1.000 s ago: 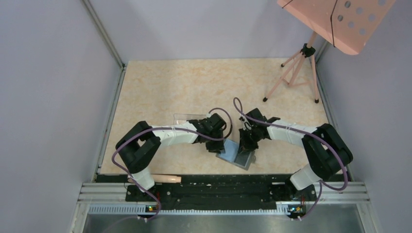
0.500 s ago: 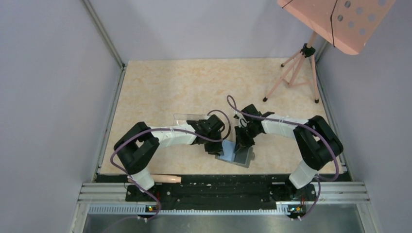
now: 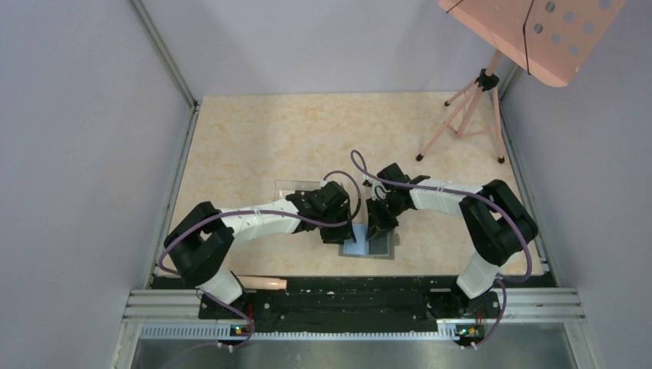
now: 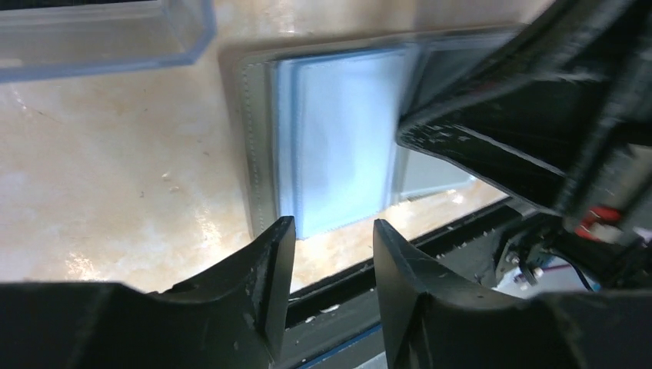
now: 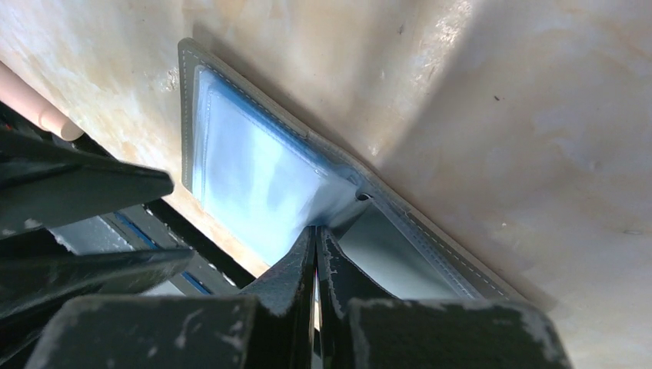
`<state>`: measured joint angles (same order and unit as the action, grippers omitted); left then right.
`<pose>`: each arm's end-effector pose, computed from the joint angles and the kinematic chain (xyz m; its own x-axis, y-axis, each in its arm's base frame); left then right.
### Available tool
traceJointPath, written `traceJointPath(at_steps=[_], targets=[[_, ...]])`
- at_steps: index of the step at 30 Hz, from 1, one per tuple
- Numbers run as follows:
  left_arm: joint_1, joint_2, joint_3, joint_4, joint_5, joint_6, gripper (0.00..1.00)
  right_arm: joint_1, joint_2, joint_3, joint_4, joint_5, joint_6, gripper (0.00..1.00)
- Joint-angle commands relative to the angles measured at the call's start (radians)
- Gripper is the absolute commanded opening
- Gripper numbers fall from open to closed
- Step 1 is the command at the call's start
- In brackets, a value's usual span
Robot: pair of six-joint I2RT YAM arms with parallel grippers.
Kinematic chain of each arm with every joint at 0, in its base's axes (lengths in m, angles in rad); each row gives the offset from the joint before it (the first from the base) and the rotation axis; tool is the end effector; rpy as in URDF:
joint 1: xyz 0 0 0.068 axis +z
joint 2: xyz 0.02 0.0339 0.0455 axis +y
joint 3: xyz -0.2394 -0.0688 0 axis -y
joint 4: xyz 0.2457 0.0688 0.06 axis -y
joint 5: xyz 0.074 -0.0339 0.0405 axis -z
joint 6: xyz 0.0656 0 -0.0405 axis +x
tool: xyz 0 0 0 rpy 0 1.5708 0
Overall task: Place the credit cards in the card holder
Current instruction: Turn over the card slot in the card holder.
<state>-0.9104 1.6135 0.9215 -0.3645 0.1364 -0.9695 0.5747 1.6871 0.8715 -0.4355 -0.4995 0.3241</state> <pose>0.1930 -0.2630 0.1211 -0.9812 -0.0686 -0.1807 0.0254 0.8809 -0.4726 0.2358 0.1901 0.0886 -0.9475 -0.2806 -0.1531 -0.3183 0.7852 0.5311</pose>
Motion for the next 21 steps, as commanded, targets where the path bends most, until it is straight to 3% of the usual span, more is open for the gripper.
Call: traceJointPath(at_steps=[1, 6, 10, 15, 21], targets=[[0.0, -0.098, -0.017, 0.087, -0.015, 0.029, 0.49, 0.019, -0.017, 0.026, 0.072, 0.105, -0.045, 0.06], [0.038, -0.15, -0.032, 0.183, 0.041, 0.054, 0.53, 0.008, -0.091, 0.069, 0.064, 0.109, 0.003, 0.31], [0.133, -0.176, -0.063, 0.322, 0.195, 0.069, 0.53, -0.044, -0.112, 0.097, 0.115, 0.045, 0.077, 0.48], [0.261, -0.214, -0.072, 0.386, 0.296, 0.103, 0.54, -0.126, -0.05, 0.133, 0.235, -0.12, 0.19, 0.52], [0.456, -0.234, -0.068, 0.258, 0.294, 0.133, 0.54, -0.123, 0.045, 0.23, 0.282, -0.186, 0.262, 0.52]])
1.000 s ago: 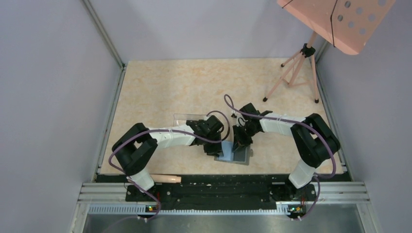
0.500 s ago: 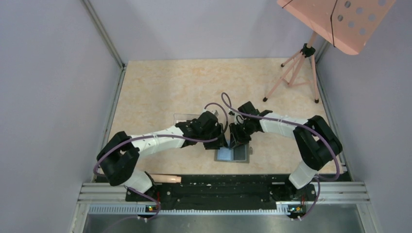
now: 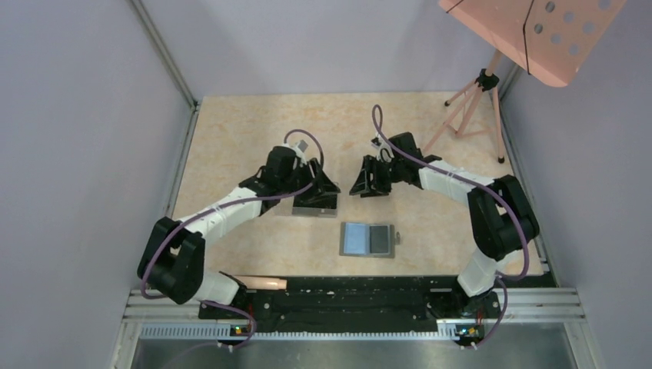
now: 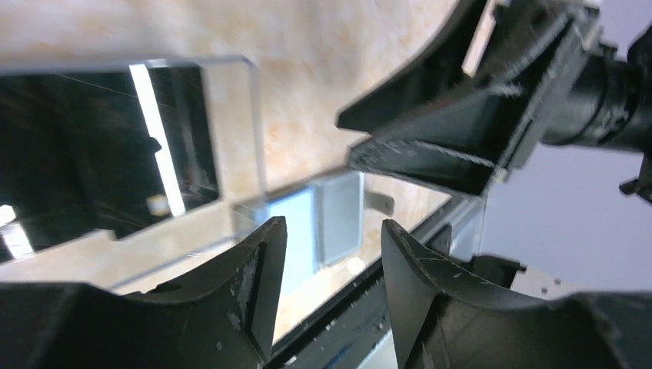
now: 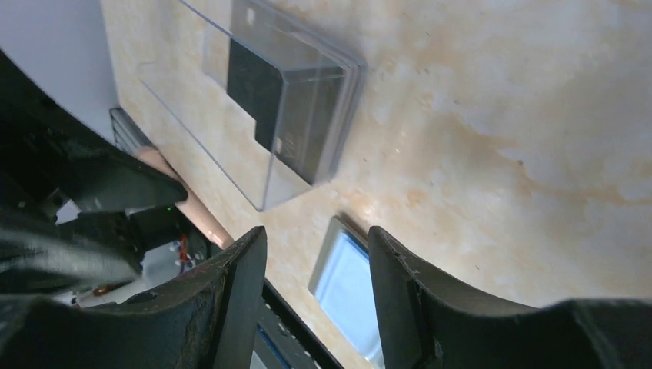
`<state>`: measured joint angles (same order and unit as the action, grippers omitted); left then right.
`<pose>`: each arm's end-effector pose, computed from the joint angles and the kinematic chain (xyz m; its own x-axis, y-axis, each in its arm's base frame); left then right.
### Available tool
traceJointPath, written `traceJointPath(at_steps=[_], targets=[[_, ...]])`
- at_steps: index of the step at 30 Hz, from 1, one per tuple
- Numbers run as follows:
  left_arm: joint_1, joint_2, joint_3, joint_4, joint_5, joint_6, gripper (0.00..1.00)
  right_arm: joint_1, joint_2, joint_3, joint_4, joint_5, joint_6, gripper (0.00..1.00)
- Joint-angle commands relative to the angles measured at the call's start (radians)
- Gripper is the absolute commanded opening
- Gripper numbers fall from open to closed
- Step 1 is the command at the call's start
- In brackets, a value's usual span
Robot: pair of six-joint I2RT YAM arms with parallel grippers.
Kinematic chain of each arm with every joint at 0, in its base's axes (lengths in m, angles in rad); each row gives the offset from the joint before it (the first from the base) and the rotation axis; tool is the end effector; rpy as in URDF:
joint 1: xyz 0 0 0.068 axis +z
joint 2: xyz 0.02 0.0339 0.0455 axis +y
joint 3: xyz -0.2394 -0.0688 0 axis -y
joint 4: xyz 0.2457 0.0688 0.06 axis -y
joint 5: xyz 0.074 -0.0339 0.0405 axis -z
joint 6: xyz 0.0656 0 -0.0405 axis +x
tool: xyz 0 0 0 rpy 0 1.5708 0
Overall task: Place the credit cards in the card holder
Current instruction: Turn over the card slot in the card holder, then pick up the credit card from the storage box.
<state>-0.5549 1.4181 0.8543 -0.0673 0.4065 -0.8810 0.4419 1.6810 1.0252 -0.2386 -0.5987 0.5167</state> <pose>0.2683 -0.1968 0.1903 -0.9017 -0.2746 -0.3338 0.0938 0.6296 -0.7713 0.3077 0.1865 0.1492 -0.9450 0.0044 -0.3272 -0.2362 0.6828 0.6914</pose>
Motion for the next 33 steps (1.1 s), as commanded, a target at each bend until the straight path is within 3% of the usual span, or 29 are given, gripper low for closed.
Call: traceJointPath(at_steps=[1, 9, 16, 22, 26, 29, 33], targets=[[0.126, -0.038, 0.005, -0.067, 0.013, 0.058, 0.54, 0.013, 0.066, 0.092, 0.086, -0.091, 0.074, 0.52], [0.179, 0.137, 0.187, -0.414, -0.197, 0.206, 0.54, 0.077, 0.173, 0.184, 0.055, -0.069, 0.103, 0.52], [0.169, 0.286, 0.263, -0.419, -0.21, 0.219, 0.51, 0.119, 0.244, 0.223, 0.016, -0.04, 0.106, 0.48], [0.109, 0.388, 0.341, -0.4, -0.163, 0.218, 0.45, 0.121, 0.254, 0.214, 0.038, -0.058, 0.119, 0.39], [0.076, 0.395, 0.351, -0.375, -0.145, 0.201, 0.35, 0.121, 0.255, 0.199, 0.062, -0.073, 0.135, 0.27], [0.071, 0.387, 0.335, -0.346, -0.116, 0.192, 0.21, 0.121, 0.258, 0.19, 0.077, -0.082, 0.144, 0.17], [0.071, 0.398, 0.343, -0.369, -0.135, 0.193, 0.25, 0.123, 0.258, 0.182, 0.086, -0.088, 0.149, 0.15]])
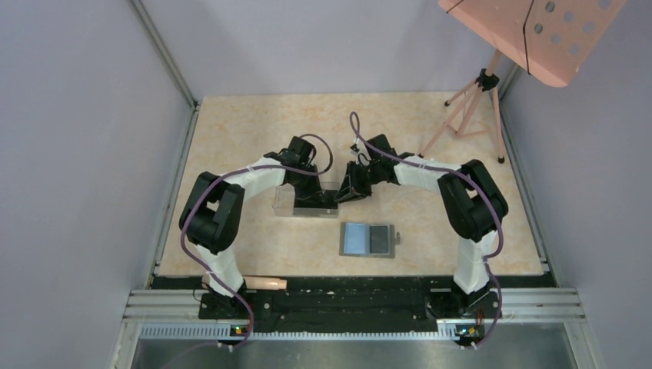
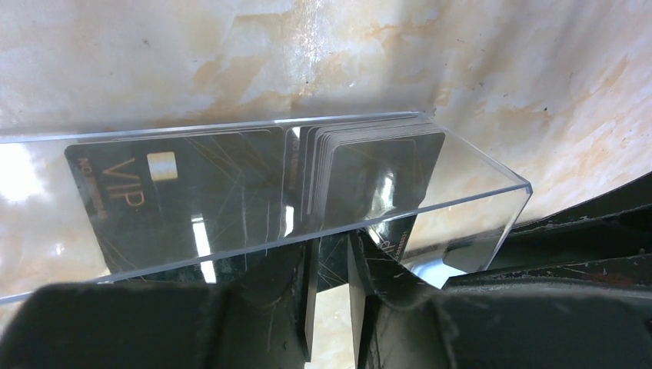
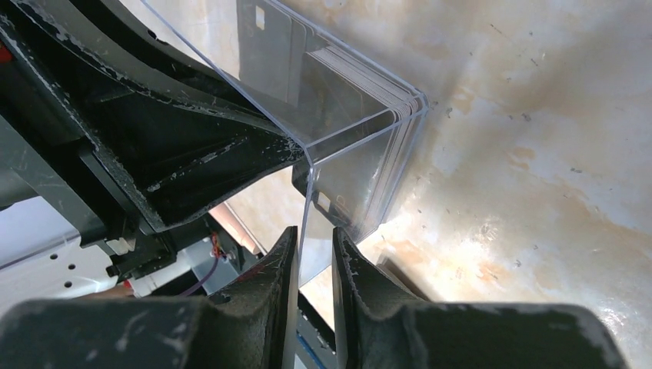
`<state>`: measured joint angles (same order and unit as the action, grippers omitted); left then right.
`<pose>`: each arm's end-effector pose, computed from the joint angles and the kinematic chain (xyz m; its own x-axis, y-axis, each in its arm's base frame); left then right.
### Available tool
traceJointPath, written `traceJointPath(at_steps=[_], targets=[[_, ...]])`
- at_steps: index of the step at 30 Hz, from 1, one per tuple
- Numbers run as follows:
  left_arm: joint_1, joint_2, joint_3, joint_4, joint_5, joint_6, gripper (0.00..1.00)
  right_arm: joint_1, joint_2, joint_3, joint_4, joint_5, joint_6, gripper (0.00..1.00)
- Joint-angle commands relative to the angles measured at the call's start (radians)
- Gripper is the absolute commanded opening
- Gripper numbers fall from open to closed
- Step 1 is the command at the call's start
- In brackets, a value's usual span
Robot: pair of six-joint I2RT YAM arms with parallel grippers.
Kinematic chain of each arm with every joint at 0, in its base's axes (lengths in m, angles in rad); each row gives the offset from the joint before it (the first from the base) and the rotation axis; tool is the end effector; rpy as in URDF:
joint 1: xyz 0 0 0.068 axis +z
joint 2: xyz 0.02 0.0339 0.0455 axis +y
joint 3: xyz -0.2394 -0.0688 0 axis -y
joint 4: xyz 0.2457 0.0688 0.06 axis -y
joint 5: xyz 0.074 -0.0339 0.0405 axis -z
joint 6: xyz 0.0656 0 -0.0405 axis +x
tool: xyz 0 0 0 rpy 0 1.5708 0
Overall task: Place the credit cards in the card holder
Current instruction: Pick up the credit card from the storage box.
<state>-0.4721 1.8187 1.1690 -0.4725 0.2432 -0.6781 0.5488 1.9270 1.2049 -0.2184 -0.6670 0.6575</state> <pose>0.3227 -0.1825 0.1207 -0.9602 -0.1934 -0.2016 -0.0873 0.8932 -0.4410 0.3214 0.2441 0.1191 -0.9861 -0.0402 -0.1611 -0.1494 0.6376 0.7558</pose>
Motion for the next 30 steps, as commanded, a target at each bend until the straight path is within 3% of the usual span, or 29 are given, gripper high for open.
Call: traceJointPath(at_steps=[1, 6, 16, 19, 23, 30], targets=[[-0.013, -0.002, 0.029, 0.028, 0.019, -0.007, 0.28, 0.016, 0.012, 0.0, 0.065, -0.019, 0.008, 0.15], [-0.027, -0.013, 0.049, -0.053, -0.065, 0.029, 0.36, 0.016, 0.009, -0.004, 0.065, -0.017, 0.007, 0.15], [-0.063, -0.002, 0.102, -0.158, -0.188, 0.05, 0.35, 0.016, 0.008, -0.015, 0.068, -0.023, 0.004, 0.12], [-0.078, 0.006, 0.114, -0.161, -0.185, 0.055, 0.3, 0.017, 0.009, -0.017, 0.069, -0.024, 0.006, 0.11], [-0.088, 0.008, 0.115, -0.149, -0.174, 0.052, 0.06, 0.017, 0.009, -0.015, 0.068, -0.025, 0.006, 0.1], [-0.089, 0.005, 0.112, -0.132, -0.156, 0.049, 0.12, 0.018, 0.006, -0.016, 0.068, -0.026, 0.008, 0.09]])
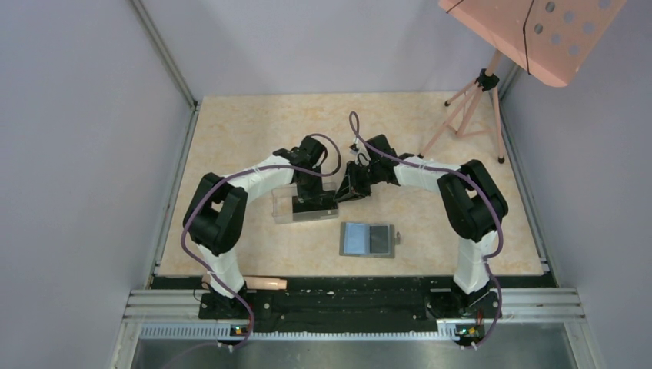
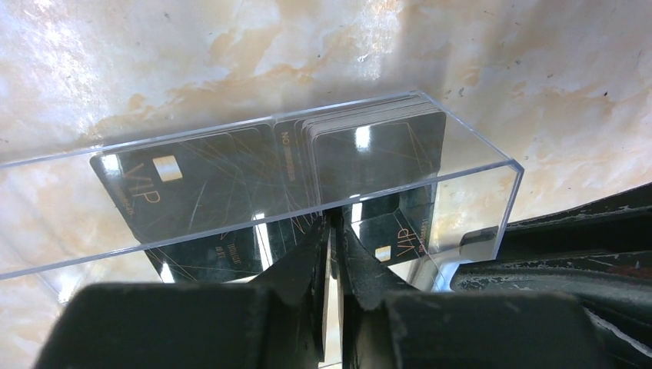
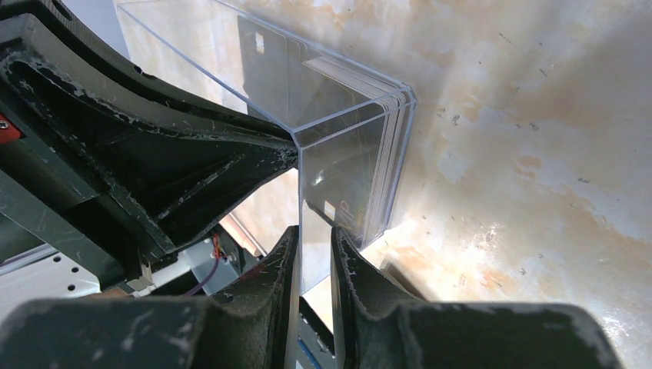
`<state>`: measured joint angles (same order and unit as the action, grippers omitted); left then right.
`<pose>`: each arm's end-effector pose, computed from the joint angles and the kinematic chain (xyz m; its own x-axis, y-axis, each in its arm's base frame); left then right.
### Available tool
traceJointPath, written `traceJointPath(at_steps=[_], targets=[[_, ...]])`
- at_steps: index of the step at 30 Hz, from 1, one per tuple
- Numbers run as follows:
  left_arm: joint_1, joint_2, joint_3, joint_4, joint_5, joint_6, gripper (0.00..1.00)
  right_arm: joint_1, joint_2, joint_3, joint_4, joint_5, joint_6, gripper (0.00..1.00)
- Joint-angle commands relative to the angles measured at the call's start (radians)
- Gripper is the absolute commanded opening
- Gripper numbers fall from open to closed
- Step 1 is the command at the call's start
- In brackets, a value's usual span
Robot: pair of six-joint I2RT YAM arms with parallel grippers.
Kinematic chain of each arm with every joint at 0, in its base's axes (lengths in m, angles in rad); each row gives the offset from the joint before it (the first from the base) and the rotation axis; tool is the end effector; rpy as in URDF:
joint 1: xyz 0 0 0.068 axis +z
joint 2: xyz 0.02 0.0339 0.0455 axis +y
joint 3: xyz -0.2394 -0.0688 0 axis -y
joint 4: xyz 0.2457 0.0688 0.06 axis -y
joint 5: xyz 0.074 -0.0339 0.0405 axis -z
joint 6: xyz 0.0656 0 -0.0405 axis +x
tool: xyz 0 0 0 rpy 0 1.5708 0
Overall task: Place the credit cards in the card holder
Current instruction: Pick up the credit card from the storage box.
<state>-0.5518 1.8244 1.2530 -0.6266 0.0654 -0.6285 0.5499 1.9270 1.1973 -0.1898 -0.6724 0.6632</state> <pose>0.3128 -0.1976 0.1330 -0.9610 -0.0973 -0.2588 -0.0267 0.9643 -0.2634 0.3219 0.2452 0.1191 -0.9842 -0.0384 -0.1727 -0.1584 0.6260 0.7636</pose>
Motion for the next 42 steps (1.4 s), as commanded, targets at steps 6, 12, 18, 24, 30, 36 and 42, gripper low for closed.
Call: traceJointPath(at_steps=[6, 12, 18, 24, 30, 36, 42], targets=[[-0.011, -0.032, 0.019, 0.05, 0.045, -0.014, 0.31, 0.018, 0.004, -0.011, 0.04, -0.022, 0.001, 0.09], [-0.01, -0.04, 0.011, 0.074, 0.066, -0.023, 0.27, 0.018, 0.006, -0.011, 0.041, -0.023, -0.001, 0.08], [-0.011, -0.065, -0.002, 0.095, 0.077, -0.036, 0.14, 0.018, 0.004, -0.013, 0.042, -0.024, -0.001, 0.08], [-0.01, -0.107, -0.006, 0.095, 0.082, -0.043, 0.08, 0.018, 0.005, -0.013, 0.041, -0.024, -0.001, 0.08], [-0.01, -0.127, -0.004, 0.095, 0.096, -0.048, 0.08, 0.018, 0.005, -0.017, 0.041, -0.024, -0.001, 0.08], [-0.011, -0.12, -0.013, 0.116, 0.125, -0.052, 0.17, 0.019, 0.006, -0.018, 0.041, -0.023, -0.001, 0.08], [-0.01, -0.126, -0.046, 0.192, 0.184, -0.068, 0.2, 0.018, 0.004, -0.018, 0.042, -0.022, -0.002, 0.08]])
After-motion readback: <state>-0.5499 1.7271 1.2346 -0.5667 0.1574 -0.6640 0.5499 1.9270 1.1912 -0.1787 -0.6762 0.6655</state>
